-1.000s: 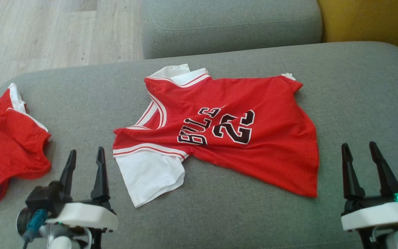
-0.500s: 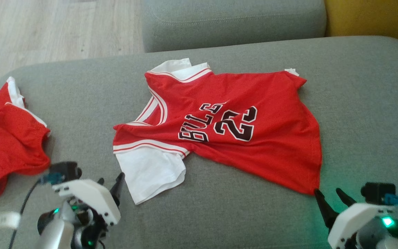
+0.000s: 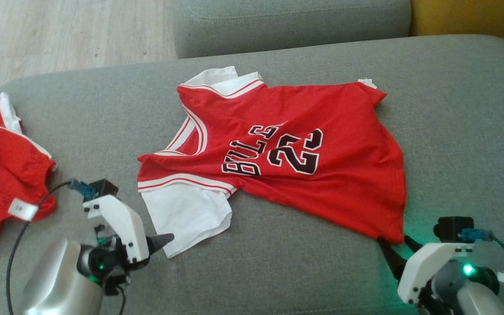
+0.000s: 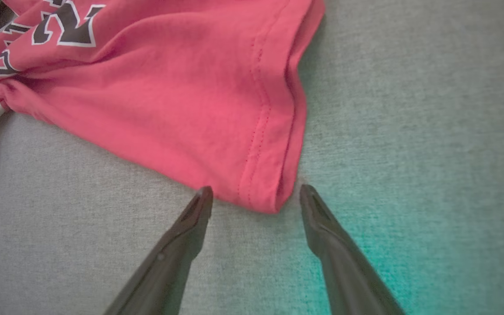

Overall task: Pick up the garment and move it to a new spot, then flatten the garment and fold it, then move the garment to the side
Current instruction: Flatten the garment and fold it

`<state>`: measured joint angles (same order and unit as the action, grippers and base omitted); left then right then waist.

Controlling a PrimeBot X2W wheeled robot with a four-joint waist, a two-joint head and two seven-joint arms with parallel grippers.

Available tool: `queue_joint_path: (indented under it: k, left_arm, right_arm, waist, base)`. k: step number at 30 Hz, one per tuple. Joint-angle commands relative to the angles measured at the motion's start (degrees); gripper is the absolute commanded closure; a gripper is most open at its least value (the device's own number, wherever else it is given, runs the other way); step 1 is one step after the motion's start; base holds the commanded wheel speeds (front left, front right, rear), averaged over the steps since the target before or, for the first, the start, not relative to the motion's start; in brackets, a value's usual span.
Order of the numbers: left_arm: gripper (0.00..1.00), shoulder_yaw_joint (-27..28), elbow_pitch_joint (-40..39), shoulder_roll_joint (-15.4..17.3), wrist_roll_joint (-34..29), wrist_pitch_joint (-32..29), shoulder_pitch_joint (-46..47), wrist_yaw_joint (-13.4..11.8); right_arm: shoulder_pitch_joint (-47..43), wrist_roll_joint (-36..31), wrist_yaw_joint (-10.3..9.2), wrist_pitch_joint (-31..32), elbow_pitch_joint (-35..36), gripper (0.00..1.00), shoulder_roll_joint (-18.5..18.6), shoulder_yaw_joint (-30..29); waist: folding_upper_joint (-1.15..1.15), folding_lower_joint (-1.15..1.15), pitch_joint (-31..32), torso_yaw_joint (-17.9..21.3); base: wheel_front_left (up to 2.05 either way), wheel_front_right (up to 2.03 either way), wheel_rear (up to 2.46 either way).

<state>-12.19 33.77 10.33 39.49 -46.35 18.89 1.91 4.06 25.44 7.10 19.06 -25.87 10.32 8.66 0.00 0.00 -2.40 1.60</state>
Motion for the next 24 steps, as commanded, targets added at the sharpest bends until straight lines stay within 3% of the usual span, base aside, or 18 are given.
queue_joint_path:
  k: [1, 15, 16, 17, 18, 19, 20, 24]
  left_arm:
    - [0.0, 2.1, -0.5, 1.6, 0.3, -0.7, 3.2, -0.6]
    - [0.0, 0.6, 7.4, -0.5, 1.8, -5.4, 7.0, -1.3]
    - [0.2, 0.4, 7.8, -0.7, 1.9, -5.7, 7.2, -1.1]
    - [0.52, 0.3, 8.1, -0.9, 2.0, -5.8, 7.3, -0.9]
    - [0.69, 0.2, 8.4, -1.0, 2.0, -5.6, 7.5, -0.9]
    - [0.91, 0.2, 8.6, -1.1, 2.0, -5.2, 7.7, -0.9]
    - [1.0, 0.3, 8.8, -1.2, 2.1, -4.7, 7.8, -0.8]
    - [1.0, 1.2, 9.4, -1.9, 3.4, -3.8, 8.1, -0.1]
  right_arm:
    - [2.8, 0.6, 0.39, -0.7, 1.3, 0.0, 0.3, 1.4]
    - [7.2, 2.4, 0.39, -2.8, -5.9, 0.01, -0.6, 4.7]
    - [7.4, 2.6, 0.39, -2.9, -6.3, 0.16, -0.7, 5.0]
    - [7.5, 2.8, 0.39, -2.9, -6.6, 0.34, -0.6, 5.4]
    - [7.7, 3.1, 0.39, -3.1, -6.9, 0.63, -0.6, 5.7]
    - [7.8, 3.4, 0.39, -3.4, -7.2, 0.99, -0.6, 6.0]
    - [7.9, 3.7, 0.39, -3.6, -7.4, 1.0, -0.6, 6.3]
    - [8.0, 4.5, 0.39, -5.1, -7.7, 1.0, -0.3, 7.1]
  waist:
    - [0.0, 0.0, -0.1, 0.1]
    - [0.0, 0.0, -1.8, 0.6]
    - [0.0, 0.0, -1.8, 0.6]
    - [0.0, 0.0, -1.7, 0.6]
    - [0.0, 0.0, -1.7, 0.6]
    - [0.0, 0.0, -1.5, 0.6]
    - [0.0, 0.0, -1.4, 0.6]
    - [0.0, 0.0, -0.8, 0.6]
  base:
    - [0.0, 0.0, 0.0]
    - [0.0, 0.0, 0.0]
    - [0.0, 0.0, 0.0]
    - [0.0, 0.0, 0.0]
    - [0.0, 0.0, 0.0]
    - [0.0, 0.0, 0.0]
    - [0.0, 0.0, 0.0]
    - [0.0, 0.0, 0.0]
